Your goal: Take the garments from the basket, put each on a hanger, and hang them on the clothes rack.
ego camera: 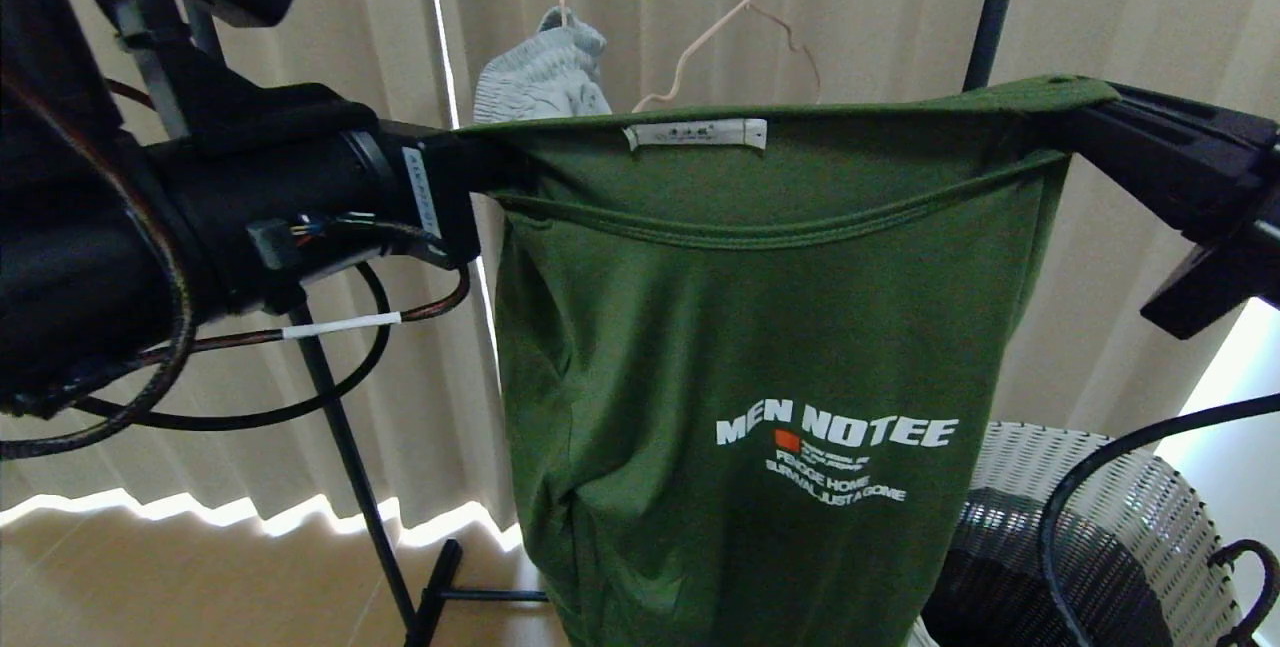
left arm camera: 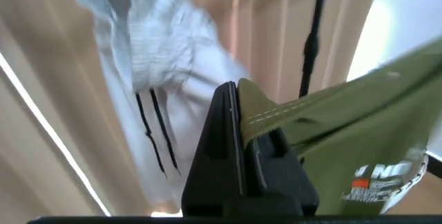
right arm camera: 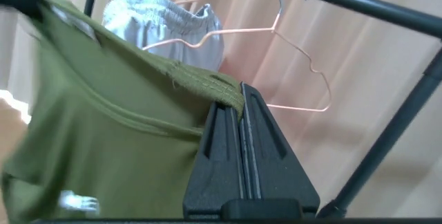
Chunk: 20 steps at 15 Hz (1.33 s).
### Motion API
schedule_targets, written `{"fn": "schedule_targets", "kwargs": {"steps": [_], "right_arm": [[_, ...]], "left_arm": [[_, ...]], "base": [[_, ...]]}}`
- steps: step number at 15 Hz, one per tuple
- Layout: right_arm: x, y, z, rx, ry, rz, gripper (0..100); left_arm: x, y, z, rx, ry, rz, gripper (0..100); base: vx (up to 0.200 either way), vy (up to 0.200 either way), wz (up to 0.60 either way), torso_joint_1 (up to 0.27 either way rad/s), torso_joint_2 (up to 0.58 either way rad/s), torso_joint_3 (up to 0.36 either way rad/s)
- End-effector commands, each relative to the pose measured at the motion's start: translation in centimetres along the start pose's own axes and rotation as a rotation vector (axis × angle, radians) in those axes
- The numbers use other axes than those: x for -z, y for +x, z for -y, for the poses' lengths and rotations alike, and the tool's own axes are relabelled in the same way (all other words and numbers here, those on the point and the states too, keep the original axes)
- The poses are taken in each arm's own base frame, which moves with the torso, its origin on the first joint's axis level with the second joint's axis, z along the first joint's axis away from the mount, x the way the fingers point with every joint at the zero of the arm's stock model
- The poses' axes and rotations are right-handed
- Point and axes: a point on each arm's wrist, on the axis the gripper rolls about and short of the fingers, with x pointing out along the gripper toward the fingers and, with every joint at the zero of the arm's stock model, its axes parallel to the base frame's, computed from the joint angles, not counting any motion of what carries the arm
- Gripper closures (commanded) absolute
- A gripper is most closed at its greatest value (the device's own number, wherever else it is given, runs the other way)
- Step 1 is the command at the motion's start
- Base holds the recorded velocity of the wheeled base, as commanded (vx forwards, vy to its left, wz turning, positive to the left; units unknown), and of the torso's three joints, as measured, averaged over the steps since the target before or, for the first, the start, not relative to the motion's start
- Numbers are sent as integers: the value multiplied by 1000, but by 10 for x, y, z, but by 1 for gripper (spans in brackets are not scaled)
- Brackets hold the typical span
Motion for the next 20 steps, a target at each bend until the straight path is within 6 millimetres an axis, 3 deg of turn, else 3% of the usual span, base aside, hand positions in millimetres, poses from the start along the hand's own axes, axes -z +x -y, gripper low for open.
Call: {"fn": "schedule_targets", "kwargs": {"steps": [1,6,12,15,20], "right_arm": [[-7,-20,2,-1,-1,5,100],[-9,-33,1,-27,1,-22,100],[0,-28,-2,-37,1,-59,100],[8,-11,2,-12,-6,-102,100],[13,35,8,8,-11,-128,100]], "left_arm": [[13,26,2,-2,-29,-47,100],[28,50,1,-55,-53,-34,100],[29,45,-1,-75,-53,-29,100],[8,18,-4,-89,-58,40,100],[5,-33,-6,-88,-48,19,100]], "base": [[0,0,0,0,0,0],[0,0,0,0,0,0],[0,0,0,0,0,0],[0,0,0,0,0,0],[0,0,0,0,0,0]]}}
